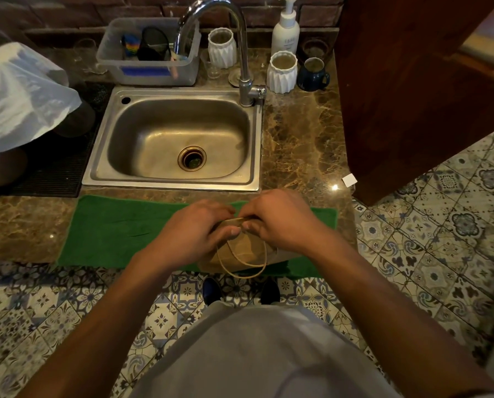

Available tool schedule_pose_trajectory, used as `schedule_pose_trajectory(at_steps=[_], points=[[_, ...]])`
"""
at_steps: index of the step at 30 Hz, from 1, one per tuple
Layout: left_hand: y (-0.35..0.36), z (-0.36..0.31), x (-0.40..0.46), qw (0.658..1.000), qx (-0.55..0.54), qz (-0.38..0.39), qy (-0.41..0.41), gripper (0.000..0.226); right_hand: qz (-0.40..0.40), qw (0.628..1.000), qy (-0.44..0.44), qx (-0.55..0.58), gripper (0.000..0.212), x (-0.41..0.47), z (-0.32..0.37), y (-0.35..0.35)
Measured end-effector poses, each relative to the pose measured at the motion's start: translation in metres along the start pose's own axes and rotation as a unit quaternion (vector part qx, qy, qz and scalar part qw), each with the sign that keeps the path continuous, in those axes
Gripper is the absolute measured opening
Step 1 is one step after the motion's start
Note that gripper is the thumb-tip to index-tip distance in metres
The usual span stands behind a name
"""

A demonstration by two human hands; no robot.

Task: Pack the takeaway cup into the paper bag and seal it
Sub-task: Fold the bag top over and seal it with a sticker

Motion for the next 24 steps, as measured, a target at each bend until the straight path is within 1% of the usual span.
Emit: schedule_pose_trajectory(at_steps=[2, 5, 7, 10, 12, 15, 17, 19, 20, 21, 24], points=[[-0.001, 0.001, -0.002, 1.000, 0.008, 0.012, 0.001, 0.052, -0.018, 1.000, 0.008, 0.017, 0.017, -0.004, -0.002, 0.001], [-0.002, -0.001, -0.003, 0.999, 0.029, -0.011, -0.006, 0.052, -0.051, 0.998, 0.024, 0.016, 0.021, -0.011, -0.006, 0.003], [-0.003, -0.002, -0.004, 0.999, 0.046, -0.022, -0.012, 0.050, -0.048, 0.998, 0.027, 0.016, 0.024, -0.018, -0.012, 0.003], [-0.006, 0.004, -0.005, 0.999, 0.026, -0.026, -0.034, 0.037, -0.033, 0.998, 0.037, 0.043, 0.028, -0.033, -0.025, 0.003], [-0.007, 0.005, -0.007, 0.999, 0.026, -0.026, -0.029, 0.029, -0.033, 0.996, 0.039, 0.068, 0.029, -0.041, -0.032, 0.003], [-0.007, 0.002, -0.005, 0.998, 0.038, -0.007, -0.042, 0.027, -0.050, 0.995, 0.029, 0.086, 0.023, -0.045, -0.034, 0.005], [-0.009, 0.008, -0.006, 0.997, 0.029, 0.025, -0.065, 0.031, -0.058, 0.993, 0.027, 0.096, 0.023, -0.047, -0.038, 0.006], [-0.013, 0.023, -0.011, 0.997, -0.016, 0.037, -0.069, 0.050, -0.058, 0.992, 0.035, 0.109, 0.026, -0.051, -0.045, 0.005], [-0.014, 0.030, -0.015, 0.997, -0.041, 0.031, -0.061, 0.053, -0.057, 0.991, 0.038, 0.116, 0.029, -0.053, -0.047, 0.004], [-0.015, 0.036, -0.019, 0.997, -0.063, 0.021, -0.050, 0.050, -0.046, 0.990, 0.040, 0.124, 0.031, -0.054, -0.048, 0.002], [-0.011, 0.037, -0.024, 0.995, -0.097, 0.001, -0.034, 0.048, 0.033, 0.991, 0.034, 0.127, 0.036, -0.045, -0.040, -0.004]])
Point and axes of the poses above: each hand's wrist, its own x-axis towards the middle knuckle, its own y-axis out of the palm, z = x × y, the point moved 1 cm from there along x, towards the middle knuckle, and after that the axes turned 14 degrees about -y, right-handed, at the moved point
